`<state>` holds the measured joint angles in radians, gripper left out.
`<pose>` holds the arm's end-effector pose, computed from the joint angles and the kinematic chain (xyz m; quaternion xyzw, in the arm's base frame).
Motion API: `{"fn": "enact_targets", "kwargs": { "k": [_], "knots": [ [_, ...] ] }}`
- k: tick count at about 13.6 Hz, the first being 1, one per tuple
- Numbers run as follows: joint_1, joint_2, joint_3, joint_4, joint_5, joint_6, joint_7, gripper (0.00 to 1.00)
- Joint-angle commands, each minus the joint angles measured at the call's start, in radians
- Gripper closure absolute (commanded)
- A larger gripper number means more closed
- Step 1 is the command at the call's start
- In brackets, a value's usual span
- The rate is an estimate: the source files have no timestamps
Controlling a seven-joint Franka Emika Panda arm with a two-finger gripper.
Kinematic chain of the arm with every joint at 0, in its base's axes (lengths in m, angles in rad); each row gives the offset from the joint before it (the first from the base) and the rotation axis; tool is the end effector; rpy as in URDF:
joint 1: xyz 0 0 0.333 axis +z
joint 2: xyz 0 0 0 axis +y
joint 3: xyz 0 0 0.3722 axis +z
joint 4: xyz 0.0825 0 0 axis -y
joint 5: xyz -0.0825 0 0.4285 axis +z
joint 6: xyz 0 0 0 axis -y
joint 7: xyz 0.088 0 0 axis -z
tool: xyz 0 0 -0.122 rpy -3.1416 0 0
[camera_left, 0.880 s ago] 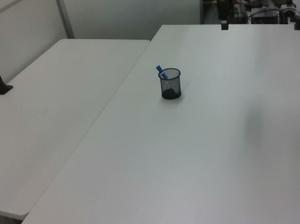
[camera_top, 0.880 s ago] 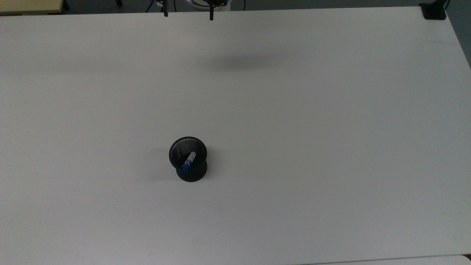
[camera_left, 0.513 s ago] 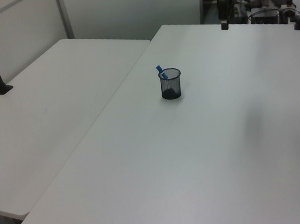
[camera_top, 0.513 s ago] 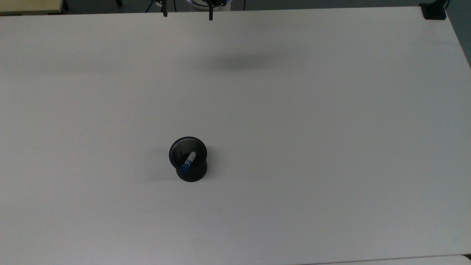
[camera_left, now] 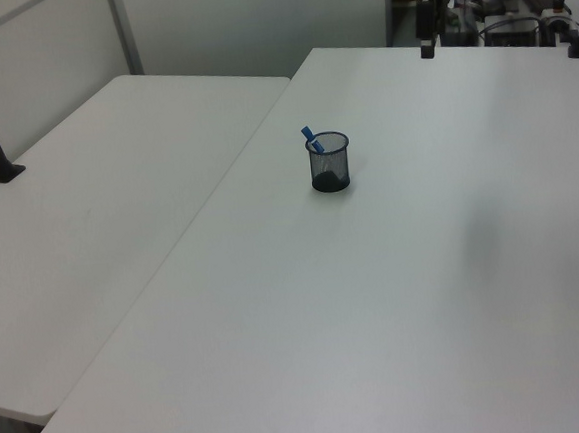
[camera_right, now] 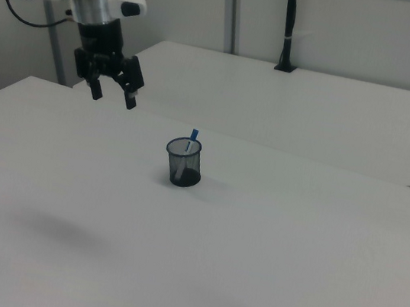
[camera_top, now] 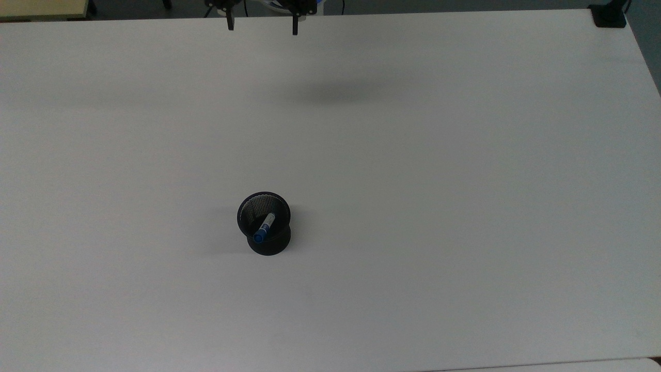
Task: Remove the marker
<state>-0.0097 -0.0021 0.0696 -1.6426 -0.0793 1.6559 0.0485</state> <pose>0.6043 0.0272 0.6376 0.9991 0.0088 0.0098 0.0391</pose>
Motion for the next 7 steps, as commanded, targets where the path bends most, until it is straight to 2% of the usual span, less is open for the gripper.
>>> {"fn": "enact_targets", "kwargs": {
  "k": [1, 7],
  "knots": [
    [-0.023, 0.102, -0.007, 0.087, 0.024, 0.059, -0.042, 0.00],
    [-0.046, 0.264, -0.008, 0.092, 0.019, 0.467, -0.001, 0.00]
  ]
}}
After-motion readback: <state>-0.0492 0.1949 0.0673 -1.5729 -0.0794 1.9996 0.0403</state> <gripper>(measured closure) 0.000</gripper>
